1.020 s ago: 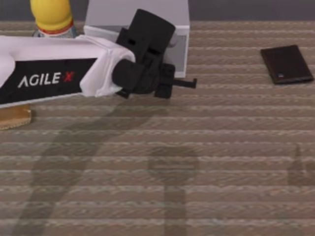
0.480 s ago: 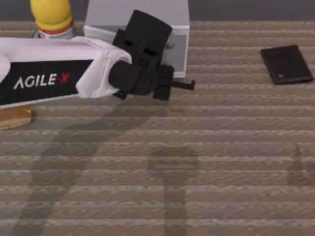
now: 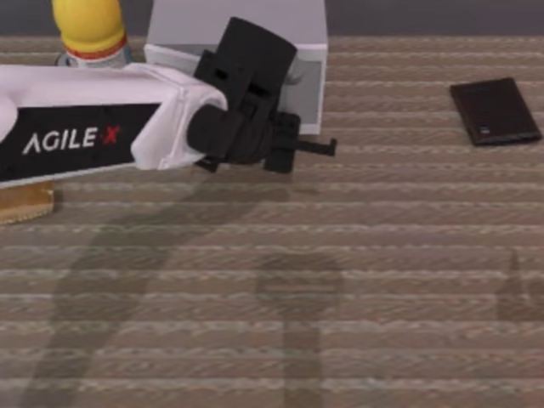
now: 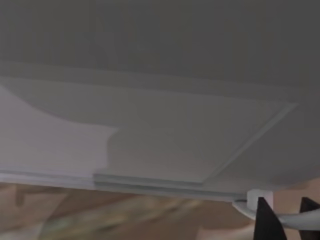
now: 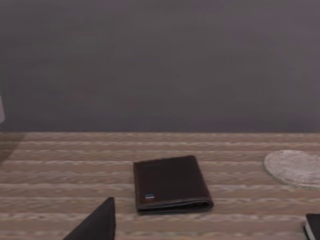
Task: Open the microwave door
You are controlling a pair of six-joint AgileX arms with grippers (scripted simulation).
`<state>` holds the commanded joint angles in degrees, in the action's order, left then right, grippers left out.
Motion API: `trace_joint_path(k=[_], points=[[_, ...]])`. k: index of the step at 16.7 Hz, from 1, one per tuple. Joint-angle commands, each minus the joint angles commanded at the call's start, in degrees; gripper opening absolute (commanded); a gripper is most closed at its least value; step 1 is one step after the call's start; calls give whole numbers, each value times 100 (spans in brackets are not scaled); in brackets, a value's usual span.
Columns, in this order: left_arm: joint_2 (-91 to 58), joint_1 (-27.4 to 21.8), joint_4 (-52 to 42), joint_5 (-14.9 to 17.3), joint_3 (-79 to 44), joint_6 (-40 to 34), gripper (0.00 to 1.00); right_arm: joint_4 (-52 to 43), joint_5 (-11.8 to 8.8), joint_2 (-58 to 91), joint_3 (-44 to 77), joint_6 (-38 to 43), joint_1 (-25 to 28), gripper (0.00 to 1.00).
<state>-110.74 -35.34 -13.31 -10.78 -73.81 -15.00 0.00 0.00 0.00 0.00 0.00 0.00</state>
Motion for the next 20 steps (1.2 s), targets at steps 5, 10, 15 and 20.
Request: trace_joint_path(k=[5,10,15,20], points=[[0,0,0,0,0,0,0,0,0,0,0,0,0,100],[0,0,0,0,0,0,0,0,0,0,0,0,0,100],[102,22,72,135,118,128,0,0,0,0,0,0,0,100],[157,64,109,198,226,241,0,0,0,0,0,0,0,100]])
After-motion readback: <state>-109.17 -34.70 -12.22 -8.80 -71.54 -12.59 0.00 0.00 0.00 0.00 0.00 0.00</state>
